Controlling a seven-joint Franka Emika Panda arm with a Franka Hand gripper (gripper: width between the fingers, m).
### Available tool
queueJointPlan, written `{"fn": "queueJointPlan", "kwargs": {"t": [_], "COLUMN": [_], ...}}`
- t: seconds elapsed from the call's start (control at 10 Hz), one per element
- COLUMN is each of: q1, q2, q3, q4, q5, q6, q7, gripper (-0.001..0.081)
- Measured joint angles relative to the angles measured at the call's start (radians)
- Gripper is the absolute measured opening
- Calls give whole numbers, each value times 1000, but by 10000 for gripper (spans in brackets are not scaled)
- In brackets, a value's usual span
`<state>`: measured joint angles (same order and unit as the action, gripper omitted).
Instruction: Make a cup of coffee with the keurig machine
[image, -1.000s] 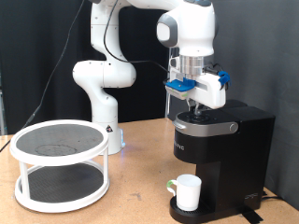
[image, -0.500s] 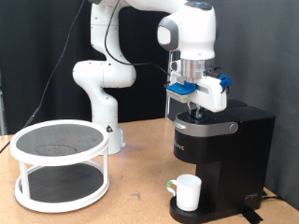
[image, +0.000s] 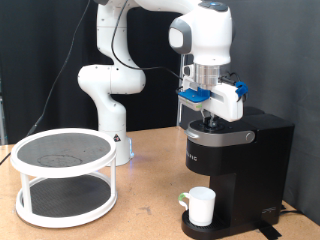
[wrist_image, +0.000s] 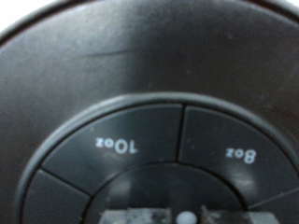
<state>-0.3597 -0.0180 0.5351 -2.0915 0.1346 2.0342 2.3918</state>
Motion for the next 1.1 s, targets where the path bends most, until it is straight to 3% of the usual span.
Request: {"fn": "queueJointPlan", "kwargs": {"t": [0.6,1.1], "q1": [-7,-7], "q2": [73,90], "q3": [-3,-3], "q4": [92,113], "q5": [5,3], "q6": [-123,-153], "q7": [6,6], "gripper": [0,0]}}
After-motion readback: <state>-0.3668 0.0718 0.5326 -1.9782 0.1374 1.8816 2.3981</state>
